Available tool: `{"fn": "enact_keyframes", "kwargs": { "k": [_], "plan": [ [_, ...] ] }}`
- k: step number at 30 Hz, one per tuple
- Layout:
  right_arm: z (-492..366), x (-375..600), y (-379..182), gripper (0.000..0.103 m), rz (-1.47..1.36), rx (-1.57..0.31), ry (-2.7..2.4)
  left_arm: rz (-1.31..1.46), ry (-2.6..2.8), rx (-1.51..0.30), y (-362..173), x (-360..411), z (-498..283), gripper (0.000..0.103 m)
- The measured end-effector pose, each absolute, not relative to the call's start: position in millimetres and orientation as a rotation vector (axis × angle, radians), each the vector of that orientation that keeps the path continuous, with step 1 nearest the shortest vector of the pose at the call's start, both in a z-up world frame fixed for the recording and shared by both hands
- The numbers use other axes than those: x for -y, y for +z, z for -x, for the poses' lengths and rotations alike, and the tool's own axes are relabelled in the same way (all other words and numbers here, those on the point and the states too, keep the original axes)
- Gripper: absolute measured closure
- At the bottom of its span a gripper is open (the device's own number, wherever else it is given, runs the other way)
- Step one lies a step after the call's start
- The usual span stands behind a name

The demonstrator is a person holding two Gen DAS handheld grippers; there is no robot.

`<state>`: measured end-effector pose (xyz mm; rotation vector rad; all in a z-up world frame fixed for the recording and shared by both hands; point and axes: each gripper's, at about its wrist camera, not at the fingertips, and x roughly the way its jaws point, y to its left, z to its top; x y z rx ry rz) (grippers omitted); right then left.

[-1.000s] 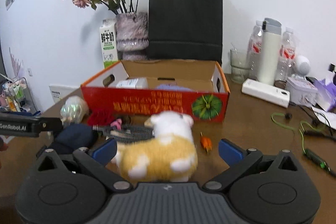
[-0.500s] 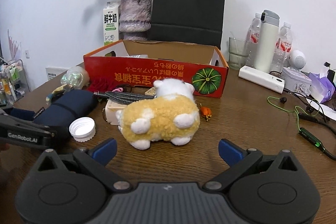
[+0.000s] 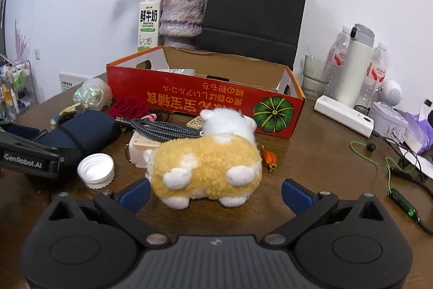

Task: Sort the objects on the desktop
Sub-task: 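Grasp the navy zippered case with the left tool while the right tool grasps the sheep plush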

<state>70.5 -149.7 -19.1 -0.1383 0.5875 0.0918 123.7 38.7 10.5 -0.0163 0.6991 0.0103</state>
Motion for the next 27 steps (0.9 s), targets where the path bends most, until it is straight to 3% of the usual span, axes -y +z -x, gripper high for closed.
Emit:
{"fn": "enact_keyframes", "kwargs": {
  "k": [22, 24, 26, 27],
  "plan": [
    [-101, 142, -28, 0.002, 0.113, -0.606, 0.132, -0.006, 0.008, -0.727, 3, -33, -144, 0.0],
    [-99, 143, -27, 0.007, 0.11, -0.602, 0.134, -0.006, -0.001, -0.72, 5, -34, -143, 0.006],
    [-96, 143, -26, 0.008, 0.105, -0.596, 0.134, -0.012, -0.016, -0.704, 7, -31, -138, 0.03],
    [-95, 143, -26, 0.01, 0.101, -0.596, 0.135, -0.017, -0.018, -0.696, 9, -30, -136, 0.033]
  ]
}}
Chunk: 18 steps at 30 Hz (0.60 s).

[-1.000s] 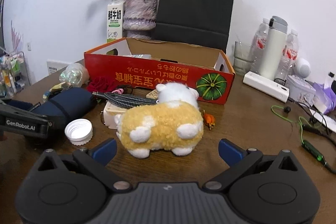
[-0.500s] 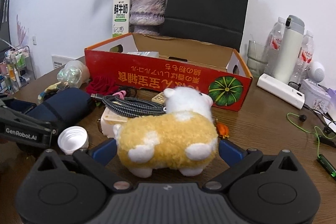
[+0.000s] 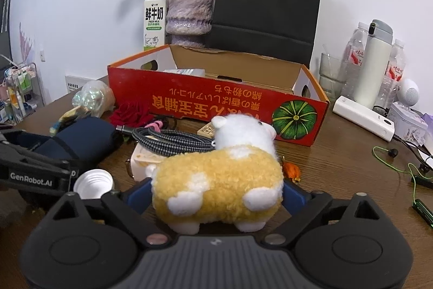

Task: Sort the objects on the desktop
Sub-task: 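Grasp the navy zippered case with the left tool while the right tool grasps the sheep plush, then lift the navy case into the box with the left tool while the right tool places the sheep plush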

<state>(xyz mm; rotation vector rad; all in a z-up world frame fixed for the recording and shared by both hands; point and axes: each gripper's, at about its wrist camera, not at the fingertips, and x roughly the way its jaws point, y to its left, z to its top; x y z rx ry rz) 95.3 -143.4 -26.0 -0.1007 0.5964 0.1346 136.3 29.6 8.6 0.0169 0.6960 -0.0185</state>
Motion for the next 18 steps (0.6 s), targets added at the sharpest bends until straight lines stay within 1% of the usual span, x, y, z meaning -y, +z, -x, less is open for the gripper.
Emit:
{"fn": "enact_keyframes", "kwargs": {
  "k": [3, 5, 10, 18],
  "plan": [
    [-89, 145, -24, 0.011, 0.09, -0.593, 0.131, -0.002, -0.028, -0.69, 10, -31, -132, 0.035],
    [-84, 146, -23, 0.011, 0.09, -0.591, 0.128, 0.015, -0.04, -0.686, 12, -33, -128, 0.04],
    [-67, 148, -17, 0.013, 0.088, -0.559, 0.13, 0.029, -0.076, -0.679, 15, -30, -115, 0.041],
    [-44, 147, -6, 0.014, 0.103, -0.501, 0.118, 0.031, -0.096, -0.606, 35, -25, -97, 0.042]
  ]
}}
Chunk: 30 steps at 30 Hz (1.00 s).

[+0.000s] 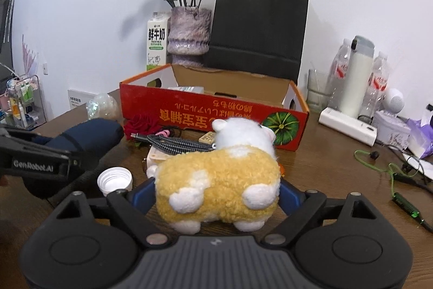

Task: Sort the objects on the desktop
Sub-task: 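Lift the navy case into the box with the left tool while the right tool places the sheep plush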

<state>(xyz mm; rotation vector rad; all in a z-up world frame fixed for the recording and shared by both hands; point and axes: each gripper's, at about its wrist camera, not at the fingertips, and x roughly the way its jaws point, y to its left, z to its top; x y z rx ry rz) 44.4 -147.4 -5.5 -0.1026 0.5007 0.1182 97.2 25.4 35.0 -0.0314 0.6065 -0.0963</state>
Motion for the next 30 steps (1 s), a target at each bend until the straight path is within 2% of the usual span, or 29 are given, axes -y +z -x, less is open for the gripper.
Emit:
{"fn": "enact_keyframes", "kwargs": {
  "k": [12, 22, 30],
  "plan": [
    [-61, 152, 28, 0.013, 0.092, -0.417, 0.109, 0.025, -0.126, -0.524, 75, -16, -113, 0.042],
    [-122, 163, 61, 0.013, 0.077, -0.36, 0.082, 0.032, -0.156, -0.461, 114, -1, -176, 0.042],
    [-185, 176, 60, 0.013, 0.052, -0.371, 0.067, 0.055, -0.175, -0.467, 114, 19, -245, 0.042]
  ]
}}
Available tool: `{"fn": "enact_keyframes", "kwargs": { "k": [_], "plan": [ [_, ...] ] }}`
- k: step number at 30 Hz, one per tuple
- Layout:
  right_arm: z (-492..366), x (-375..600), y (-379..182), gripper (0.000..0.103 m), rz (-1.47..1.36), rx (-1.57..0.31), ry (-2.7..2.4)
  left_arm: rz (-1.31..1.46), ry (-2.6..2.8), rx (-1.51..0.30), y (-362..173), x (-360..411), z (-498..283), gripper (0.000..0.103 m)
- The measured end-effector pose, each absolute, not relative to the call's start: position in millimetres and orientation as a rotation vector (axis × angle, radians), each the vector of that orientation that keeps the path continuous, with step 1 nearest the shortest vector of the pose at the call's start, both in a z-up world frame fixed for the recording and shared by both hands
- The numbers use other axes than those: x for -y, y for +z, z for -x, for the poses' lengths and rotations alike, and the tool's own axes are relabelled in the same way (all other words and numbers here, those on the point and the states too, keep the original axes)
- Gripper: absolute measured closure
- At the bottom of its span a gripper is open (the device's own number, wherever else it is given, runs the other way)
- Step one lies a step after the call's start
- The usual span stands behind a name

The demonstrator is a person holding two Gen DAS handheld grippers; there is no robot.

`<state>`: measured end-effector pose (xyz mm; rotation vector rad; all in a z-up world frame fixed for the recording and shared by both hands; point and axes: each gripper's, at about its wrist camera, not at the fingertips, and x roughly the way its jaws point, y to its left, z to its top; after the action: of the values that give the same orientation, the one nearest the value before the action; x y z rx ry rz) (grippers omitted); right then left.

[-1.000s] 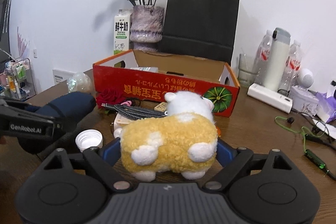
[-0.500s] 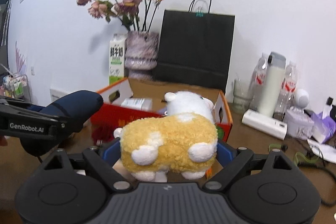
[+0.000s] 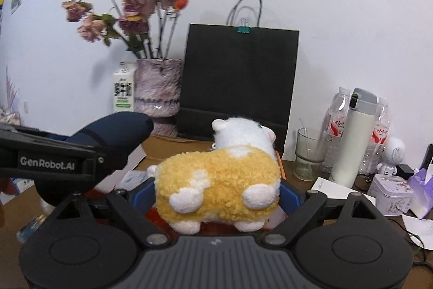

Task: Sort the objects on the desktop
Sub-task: 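Lift the navy case into the box with the left tool while the right tool places the sheep plush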

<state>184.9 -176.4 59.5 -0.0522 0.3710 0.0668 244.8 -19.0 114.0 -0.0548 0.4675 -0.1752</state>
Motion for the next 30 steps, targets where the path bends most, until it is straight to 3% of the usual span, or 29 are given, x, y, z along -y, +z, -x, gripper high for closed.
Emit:
{"fn": "enact_keyframes", "kwargs": {
  "k": [14, 30],
  "plan": [
    [-277, 193, 21, 0.013, 0.034, -0.426, 0.061, 0.141, -0.155, -0.547, 78, 37, -339, 0.042],
    [-299, 196, -2, 0.008, 0.064, -0.526, 0.055, 0.133, -0.192, -0.629, 50, 44, -367, 0.041]
  ]
}}
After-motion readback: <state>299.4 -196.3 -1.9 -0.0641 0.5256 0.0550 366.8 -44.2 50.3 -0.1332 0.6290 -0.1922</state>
